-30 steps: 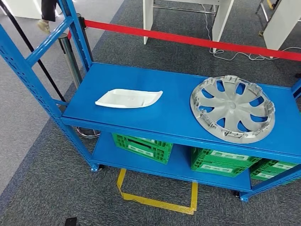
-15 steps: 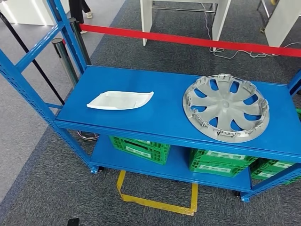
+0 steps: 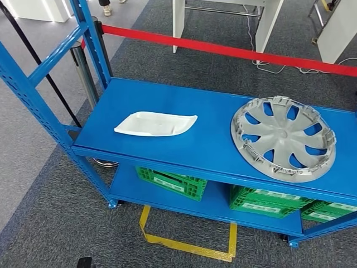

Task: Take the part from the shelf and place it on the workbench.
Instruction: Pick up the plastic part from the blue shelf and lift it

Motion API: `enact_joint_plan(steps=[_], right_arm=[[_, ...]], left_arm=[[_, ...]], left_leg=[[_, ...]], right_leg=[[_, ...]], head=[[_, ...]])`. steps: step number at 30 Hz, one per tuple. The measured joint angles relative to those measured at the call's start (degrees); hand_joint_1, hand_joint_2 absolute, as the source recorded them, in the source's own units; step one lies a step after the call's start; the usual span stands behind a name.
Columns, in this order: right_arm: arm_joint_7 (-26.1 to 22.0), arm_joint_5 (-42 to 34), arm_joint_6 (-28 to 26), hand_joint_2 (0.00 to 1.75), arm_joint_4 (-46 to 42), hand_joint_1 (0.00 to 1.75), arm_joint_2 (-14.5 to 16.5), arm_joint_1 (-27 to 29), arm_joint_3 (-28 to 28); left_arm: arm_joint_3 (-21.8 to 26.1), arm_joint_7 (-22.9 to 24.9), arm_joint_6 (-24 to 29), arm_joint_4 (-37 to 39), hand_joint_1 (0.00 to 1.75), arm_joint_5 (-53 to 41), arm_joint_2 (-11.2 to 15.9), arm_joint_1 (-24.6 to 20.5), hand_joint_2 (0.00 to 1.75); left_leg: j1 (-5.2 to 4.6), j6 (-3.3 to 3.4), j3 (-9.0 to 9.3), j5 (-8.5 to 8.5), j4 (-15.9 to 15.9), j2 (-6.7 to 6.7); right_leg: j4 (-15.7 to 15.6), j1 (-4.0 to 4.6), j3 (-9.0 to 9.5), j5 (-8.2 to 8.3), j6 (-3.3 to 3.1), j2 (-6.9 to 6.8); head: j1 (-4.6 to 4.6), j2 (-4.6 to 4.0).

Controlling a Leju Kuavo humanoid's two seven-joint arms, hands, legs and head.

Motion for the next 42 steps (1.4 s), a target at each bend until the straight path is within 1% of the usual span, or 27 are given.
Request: enact_joint_plan(steps=[1, 2, 3, 5, 7, 9, 11, 13, 14, 15, 16, 18, 20, 22, 24, 25, 26, 28, 29, 30, 31, 33, 35, 36, 39, 41, 42], right_arm=[[0.0, -0.3, 0.2, 0.00, 0.0, 0.00, 0.0, 0.0, 0.0], [0.0, -0.7, 0.4, 0.00, 0.0, 0.00, 0.0, 0.0, 0.0], [0.0, -0.9, 0.6, 0.00, 0.0, 0.00, 0.0, 0.0, 0.0], [0.0, -1.0, 1.0, 0.00, 0.0, 0.00, 0.1, 0.0, 0.0], [0.0, -1.1, 1.3, 0.00, 0.0, 0.00, 0.3, 0.0, -0.1], [0.0, -1.3, 1.6, 0.00, 0.0, 0.00, 0.5, 0.0, -0.2], [-0.1, -1.5, 1.9, 0.00, 0.0, 0.00, 0.8, -0.1, -0.3], [0.0, -1.6, 2.1, 0.00, 0.0, 0.00, 0.9, -0.1, -0.3], [0.0, -1.5, 2.2, 0.00, 0.0, 0.00, 1.0, -0.1, -0.3], [0.2, -1.5, 2.5, 0.00, 0.0, 0.00, 1.0, -0.1, -0.4], [0.4, -1.5, 2.8, 0.00, 0.0, 0.00, 1.1, -0.1, -0.5], [1.2, -1.4, 3.8, 0.00, 0.1, 0.00, 1.1, -0.2, -0.8], [1.8, -1.2, 4.6, 0.00, 0.3, 0.00, 1.1, -0.4, -1.2], [2.1, -1.0, 5.0, 0.00, 0.5, 0.00, 1.1, -0.6, -1.5], [2.1, -0.9, 5.2, 0.00, 0.6, 0.00, 1.1, -0.8, -1.8], [2.1, -0.8, 5.3, 0.00, 0.6, 0.00, 1.1, -0.9, -1.9], [2.1, -0.6, 5.6, 0.00, 0.7, 0.00, 1.1, -0.9, -2.1], [2.2, -0.5, 6.3, 0.00, 0.8, 0.00, 1.1, -1.0, -2.5], [2.3, -0.5, 6.6, 0.00, 0.9, 0.00, 1.1, -1.0, -2.8], [2.4, -0.4, 7.0, 0.00, 1.0, 0.00, 1.1, -1.0, -3.0], [2.7, 0.1, 7.4, 0.00, 1.2, 0.00, 1.1, -1.0, -3.3], [3.5, 1.8, 8.2, 0.00, 1.5, 0.00, 1.0, -1.2, -3.5], [4.9, 4.0, 8.9, 0.00, 2.1, 0.00, 0.9, -1.3, -3.5], [5.9, 5.2, 9.4, 0.00, 2.6, 0.00, 0.6, -1.4, -3.4], [9.4, 8.3, 11.1, 0.00, 5.1, 0.00, -1.0, -1.4, -3.0], [11.2, 9.9, 11.5, 0.00, 7.0, 0.00, -2.5, -1.7, -2.7], [11.8, 10.7, 11.5, 0.00, 7.9, 0.00, -3.4, -2.0, -2.7]], left_arm=[[0.0, 0.0, 0.0, 0.0, 0.00, 0.0, 0.0, 0.0, 0.00], [0.0, 0.0, 0.0, 0.0, 0.00, 0.0, 0.0, 0.0, 0.00], [0.0, 0.0, -0.1, 0.0, 0.00, 0.0, 0.0, 0.0, 0.00], [0.0, 0.0, -0.1, 0.0, 0.00, 0.1, 0.0, 0.0, 0.00], [0.0, 0.0, -0.2, 0.1, 0.00, 0.2, -0.1, -0.1, 0.00], [-0.1, -0.1, -0.2, 0.1, 0.00, 0.2, -0.1, -0.1, 0.00], [-0.1, -0.1, -0.1, 0.1, 0.00, 0.3, -0.1, -0.3, 0.00], [-0.2, -0.1, 0.1, 0.1, 0.00, 0.4, -0.1, -0.4, 0.00], [-0.2, -0.1, 0.3, 0.1, 0.00, 0.5, -0.1, -0.3, 0.00], [-0.3, -0.1, 0.4, 0.1, 0.00, 0.6, -0.1, -0.2, 0.00], [-0.3, -0.1, 0.6, 0.1, 0.00, 0.7, -0.1, -0.2, 0.00], [-0.4, -0.2, 0.7, 0.1, 0.00, 0.8, 0.0, -0.1, 0.00], [-0.4, -0.2, 0.7, 0.3, 0.00, 1.1, 0.0, -0.1, 0.00], [-0.5, -0.2, 0.7, 0.3, 0.00, 1.3, 0.0, 0.0, 0.00], [-0.5, -0.2, 0.7, 0.3, 0.00, 1.3, 0.0, 0.0, 0.00], [-0.5, -0.2, 0.6, 0.4, 0.00, 1.4, 0.0, -0.1, 0.00], [-0.5, -0.2, 0.6, 0.4, 0.00, 1.4, 0.0, -0.2, 0.00], [-0.5, -0.1, 0.5, 0.4, 0.00, 1.5, 0.0, -0.3, 0.00], [-0.6, 0.0, 0.4, 0.4, 0.00, 1.6, 0.0, -0.3, 0.00], [-0.6, 0.2, 0.4, 0.4, 0.00, 1.7, 0.0, -0.3, 0.00], [-0.6, 0.3, 0.4, 0.4, 0.00, 1.8, 0.0, -0.3, 0.00], [-0.7, 0.6, 0.3, 0.4, 0.00, 1.9, 0.0, -0.3, 0.00], [-0.8, 0.7, 0.3, 0.4, 0.00, 2.3, 0.0, -0.3, 0.00], [-0.9, 0.7, 0.2, 0.4, 0.00, 2.5, 0.0, -0.3, 0.00], [-0.9, 0.7, 0.0, 0.4, 0.00, 3.0, 0.0, -0.3, 0.00], [-1.0, 0.4, -0.5, 0.4, 0.00, 3.1, 0.0, -0.3, 0.00], [-1.2, 0.2, -0.8, 0.4, 0.00, 3.2, 0.0, -0.3, 0.00]], left_leg=[[-0.07, -0.02, 0.56, -0.40, 0.0, -0.02], [-0.10, -0.08, 1.20, -0.88, 0.0, -0.03], [-0.14, -0.21, 1.80, -1.35, 0.0, -0.04], [-0.21, -0.76, 2.33, -2.19, 0.1, -0.03], [-0.24, -1.41, 2.82, -2.59, 0.3, 0.03], [-0.21, -1.92, 3.09, -2.87, 1.6, 0.05], [-0.03, -2.52, 0.65, -4.10, 6.4, 0.04], [0.28, -3.11, -3.87, -6.87, 13.2, 0.04], [0.43, -3.31, -5.88, -7.99, 15.4, 0.04], [0.53, -3.43, -7.20, -8.08, 16.1, 0.04], [0.60, -3.46, -7.71, -6.66, 14.9, 0.04], [0.63, -3.22, -6.93, -0.40, 8.7, 0.05], [0.45, -2.68, -6.20, 2.82, 3.6, 0.04], [0.21, -2.05, -6.06, 2.80, 2.6, -0.02], [0.40, -1.30, -5.59, 3.72, 2.0, -0.02], [0.53, -0.94, -5.41, 3.91, 1.7, 0.00], [0.66, -0.63, -5.27, 4.03, 1.4, 0.03], [0.59, -0.27, -5.22, 3.89, 1.3, 0.06], [0.55, -0.19, -5.19, 3.78, 1.3, 0.06], [0.52, -0.15, -5.12, 3.67, 1.3, 0.04], [0.53, -0.18, -4.98, 3.54, 1.3, 0.00], [0.53, -0.44, -4.53, 3.23, 1.3, -0.10], [0.31, -0.94, -4.23, 2.94, 1.5, -0.18], [0.23, -1.19, -4.19, 2.90, 1.5, -0.20], [0.30, -1.98, -4.18, 2.78, 1.7, -0.22], [0.40, -2.53, -5.26, 0.73, 4.5, -0.18], [0.48, -2.76, -6.51, -1.05, 7.6, -0.15]], right_leg=[[-1.9, 0.04, 0.24, 2.11, -0.15, 0.00], [-5.4, 0.09, 1.28, 5.02, -0.36, 0.00], [-8.7, 0.20, 2.36, 7.10, -0.62, -0.03], [-13.1, 0.52, 3.85, 8.32, -1.35, -0.18], [-13.9, 0.72, 4.48, 7.79, -2.18, -0.25], [-14.6, 0.47, 5.85, 8.30, -2.81, -0.25], [-15.2, 0.17, 7.26, 8.18, -3.21, -0.35], [-15.4, 0.12, 7.90, 7.77, -3.55, -0.32], [-15.4, 0.11, 8.20, 7.48, -3.63, -0.20], [-15.4, 0.11, 8.59, 7.13, -3.65, -0.06], [-15.4, 0.10, 9.10, 6.74, -3.62, 0.05], [-15.4, 0.10, 10.06, 5.92, -3.40, 0.14], [-15.2, 0.27, 10.42, 5.02, -2.81, 0.20], [-15.3, 0.40, 10.54, 4.25, -2.06, 0.28], [-15.3, 0.36, 10.86, 3.58, -1.46, 0.23], [-14.3, 0.35, 10.51, 2.70, -1.21, 0.20], [-12.0, 0.31, 9.50, 1.23, -0.99, 0.17], [-5.0, 0.19, 5.71, -2.36, -0.64, 0.14], [-1.9, 0.13, 3.89, -3.29, -0.51, 0.14], [-0.6, 0.11, 2.79, -3.01, -0.42, 0.13], [-1.4, 0.09, 2.67, -1.55, -0.38, 0.12], [-8.2, 0.04, 5.04, 3.22, -0.50, 0.10], [-13.9, 0.08, 7.35, 6.14, -0.83, 0.11], [-14.9, 0.15, 7.83, 6.50, -1.05, 0.14], [-15.2, 0.19, 8.19, 6.95, -1.91, 0.14], [-15.5, -0.05, 8.30, 7.23, -2.53, -0.03], [-15.5, -0.08, 8.34, 7.26, -2.67, -0.12]], head=[[0.01, 0.00], [0.02, 0.00], [0.01, 0.00], [0.02, 0.00], [0.05, 0.00], [-0.06, 0.01], [-0.25, 0.01], [-0.35, 0.00], [-0.32, 0.00], [-0.35, 0.00], [-0.36, 0.00], [-0.35, 0.00], [-0.38, 0.00], [-0.42, 0.00], [-0.37, 0.00], [-0.28, 0.00], [-0.20, 0.00], [-0.08, 0.00], [-0.09, 0.00], [-0.09, 0.00], [-0.07, 0.00], [-0.06, 0.00], [-0.12, 0.00], [-0.16, 0.00], [-0.20, 0.00], [-0.38, 0.00], [-0.49, 0.00]])
